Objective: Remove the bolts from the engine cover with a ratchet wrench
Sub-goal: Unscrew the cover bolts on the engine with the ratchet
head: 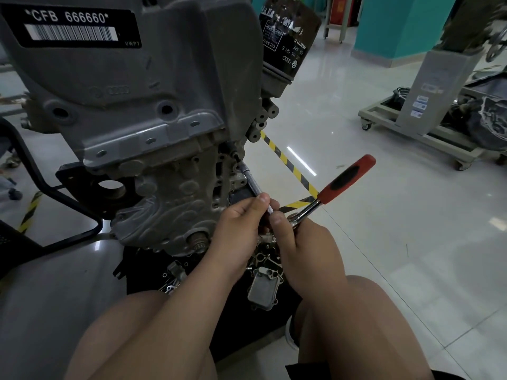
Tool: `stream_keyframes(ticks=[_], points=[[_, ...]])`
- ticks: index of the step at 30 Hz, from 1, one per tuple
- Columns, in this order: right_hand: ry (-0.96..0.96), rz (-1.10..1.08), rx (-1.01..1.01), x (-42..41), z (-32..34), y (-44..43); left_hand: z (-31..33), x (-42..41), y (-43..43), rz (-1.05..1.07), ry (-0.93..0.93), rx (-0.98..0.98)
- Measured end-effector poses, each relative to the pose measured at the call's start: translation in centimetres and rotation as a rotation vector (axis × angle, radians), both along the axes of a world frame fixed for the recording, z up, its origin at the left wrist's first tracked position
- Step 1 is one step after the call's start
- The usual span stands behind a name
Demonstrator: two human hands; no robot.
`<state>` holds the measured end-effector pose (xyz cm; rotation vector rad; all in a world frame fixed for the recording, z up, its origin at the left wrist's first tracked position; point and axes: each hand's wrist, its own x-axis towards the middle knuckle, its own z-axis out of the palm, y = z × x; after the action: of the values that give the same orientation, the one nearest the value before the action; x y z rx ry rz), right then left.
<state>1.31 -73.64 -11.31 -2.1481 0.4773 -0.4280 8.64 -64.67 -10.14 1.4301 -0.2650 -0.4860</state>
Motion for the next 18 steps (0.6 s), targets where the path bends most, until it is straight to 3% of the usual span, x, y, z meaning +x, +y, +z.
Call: stream_keyframes(ticks=[3, 7, 13, 18], points=[[-0.04, -0.021, 0.024, 0.1, -0.4, 0.0, 0.1, 0.0, 0.0, -0.006, 0.004, -0.008], [-0.127, 0.003, 0.4, 0.4, -0.4, 0.5, 0.2, -0.1, -0.2, -0.014, 0.02, -0.05], [-0.017, -0.038, 0.795, 0.5, -0.3, 1.2, 0.1, -0.2, -0.3, -0.01, 0.002, -0.053], [-0.004, 0.045, 1.316, 0.4, 0.4, 2.3, 0.2, -0.2, -0.5, 0.012, 0.076, -0.056]])
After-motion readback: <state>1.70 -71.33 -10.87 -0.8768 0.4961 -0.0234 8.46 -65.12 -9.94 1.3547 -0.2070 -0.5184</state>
